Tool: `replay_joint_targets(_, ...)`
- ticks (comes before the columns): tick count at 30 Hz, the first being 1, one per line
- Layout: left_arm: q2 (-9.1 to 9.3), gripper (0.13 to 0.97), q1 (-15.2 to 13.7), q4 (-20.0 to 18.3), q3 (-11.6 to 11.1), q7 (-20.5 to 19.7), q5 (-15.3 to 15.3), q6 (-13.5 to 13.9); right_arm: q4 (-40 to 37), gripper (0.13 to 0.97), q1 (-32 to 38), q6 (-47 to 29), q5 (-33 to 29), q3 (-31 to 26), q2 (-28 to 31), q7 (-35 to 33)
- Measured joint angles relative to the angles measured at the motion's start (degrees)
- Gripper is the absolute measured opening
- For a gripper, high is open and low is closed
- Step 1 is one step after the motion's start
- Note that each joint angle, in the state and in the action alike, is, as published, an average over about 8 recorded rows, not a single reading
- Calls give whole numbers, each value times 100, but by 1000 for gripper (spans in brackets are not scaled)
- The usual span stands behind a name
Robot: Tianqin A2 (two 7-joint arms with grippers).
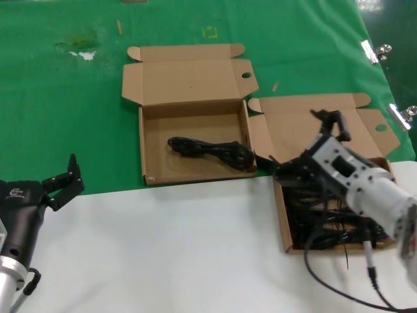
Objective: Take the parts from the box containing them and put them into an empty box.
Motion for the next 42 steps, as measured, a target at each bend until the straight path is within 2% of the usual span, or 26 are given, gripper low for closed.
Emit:
replay_joint_targets(5, 0, 966, 0, 0, 0, 0, 0, 0, 405, 852, -239, 34, -54, 250, 398, 226)
replay_joint_targets(7, 0, 966, 0, 0, 0, 0, 0, 0, 578, 863, -422, 23, -128, 421, 563, 329)
replay_joint_targets(14, 0, 966, 0, 0, 0, 0, 0, 0, 1213, 941, -1470, -58, -706, 1317, 1165, 895)
replay_joint_targets(21, 0, 966, 0, 0, 0, 0, 0, 0, 1696, 959, -2816, -149, -1549, 2450, 1577, 1668)
replay_joint_targets(27, 0, 966, 0, 0, 0, 0, 0, 0, 1877, 966, -3780, -261, -2170, 3275, 1696, 2223)
replay_joint_targets(34, 0, 966, 0, 0, 0, 0, 0, 0, 1877, 966, -4009, -331, -2376, 3527, 1611, 2377)
replay_joint_targets(42, 0, 966, 0, 0, 0, 0, 0, 0, 1762, 966, -4025, -489, -2631, 3775, 1223, 2525)
